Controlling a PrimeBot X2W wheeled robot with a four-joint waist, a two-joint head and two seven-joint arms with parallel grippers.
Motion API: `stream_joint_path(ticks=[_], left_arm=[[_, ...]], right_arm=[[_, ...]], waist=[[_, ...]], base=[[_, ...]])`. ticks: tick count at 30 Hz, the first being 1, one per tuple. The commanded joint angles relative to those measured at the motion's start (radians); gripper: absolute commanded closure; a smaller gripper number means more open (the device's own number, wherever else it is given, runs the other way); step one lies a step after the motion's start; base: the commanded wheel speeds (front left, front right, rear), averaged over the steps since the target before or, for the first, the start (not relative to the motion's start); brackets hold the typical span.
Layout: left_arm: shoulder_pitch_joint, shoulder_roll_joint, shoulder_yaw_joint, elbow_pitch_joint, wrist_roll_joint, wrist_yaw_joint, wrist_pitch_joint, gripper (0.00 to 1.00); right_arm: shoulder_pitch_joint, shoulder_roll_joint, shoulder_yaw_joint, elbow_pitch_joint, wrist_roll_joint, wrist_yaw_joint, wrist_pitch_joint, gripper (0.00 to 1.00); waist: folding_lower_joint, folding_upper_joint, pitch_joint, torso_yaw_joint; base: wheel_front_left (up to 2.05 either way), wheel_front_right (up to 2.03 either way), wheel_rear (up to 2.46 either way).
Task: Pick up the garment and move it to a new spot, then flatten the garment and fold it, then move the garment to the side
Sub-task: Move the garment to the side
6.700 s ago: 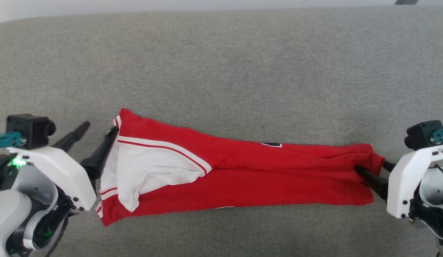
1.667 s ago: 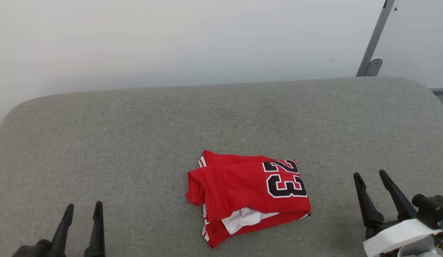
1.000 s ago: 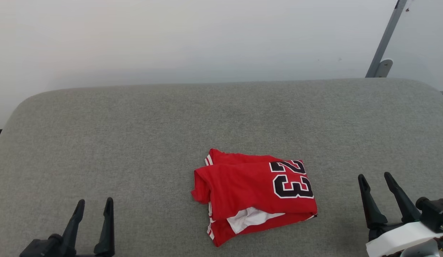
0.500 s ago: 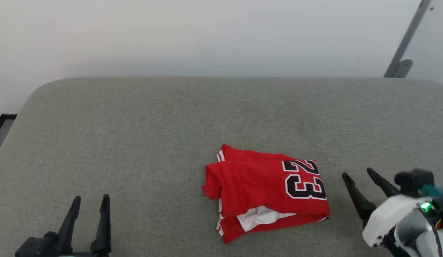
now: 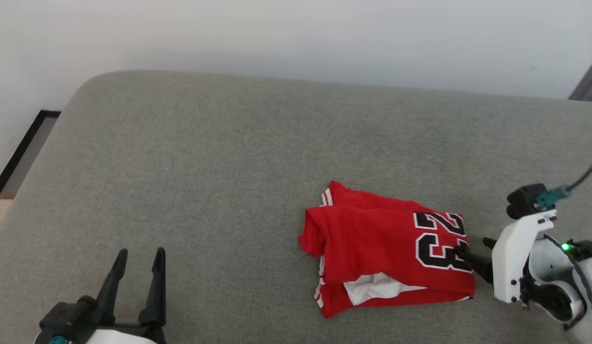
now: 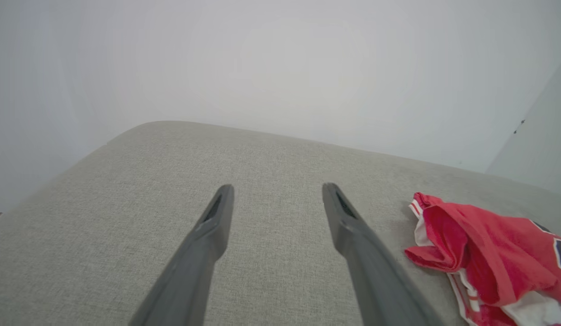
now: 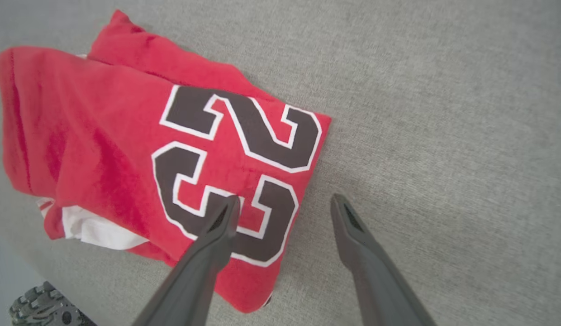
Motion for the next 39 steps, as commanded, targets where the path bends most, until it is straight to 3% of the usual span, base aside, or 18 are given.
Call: stream_joint_path(ticks=[1,7,16,17,28,39], left_arm=[[-0.019,0.001,-0.006,0.002,-0.011,-0.002,-0.005,0.0],[-0.055,0.002,-0.029,0.01,-0.016,-0.002,-0.005,0.0],[-0.102,-0.004,-0.049,0.029,-0.025,-0.002,-0.005,0.0],[-0.108,-0.006,-0.049,0.032,-0.024,-0.002,-0.005,0.0],[-0.144,0.002,-0.009,0.012,-0.043,-0.002,-0.005,0.0],[-0.262,0.037,-0.068,-0.023,-0.02,-0.002,-0.005,0.0]], right_arm=[[-0.022,-0.005,0.011,0.009,0.003,0.0,0.04,0.0],[-0.09,0.01,0.045,0.065,0.015,0.0,0.189,0.0],[-0.131,0.075,0.115,0.192,0.025,0.0,0.268,0.0],[-0.13,0.084,0.133,0.202,0.041,0.0,0.269,0.98],[-0.209,-0.029,0.099,0.059,0.086,0.0,0.21,1.0],[-0.29,-0.139,0.018,-0.007,0.051,0.0,0.158,1.0]], waist=[[0.0,-0.0001,0.02,0.02],[0.0,-0.0001,0.066,0.053],[0.0,-0.0001,0.11,0.075],[0.0,-0.0001,0.114,0.075],[0.0,-0.0001,0.148,0.007],[0.0,-0.0001,0.229,-0.14]], base=[[0.0,0.0,0.0],[0.0,0.0,0.0],[0.0,0.0,0.0],[0.0,0.0,0.0],[0.0,0.0,0.0],[0.0,0.0,0.0]])
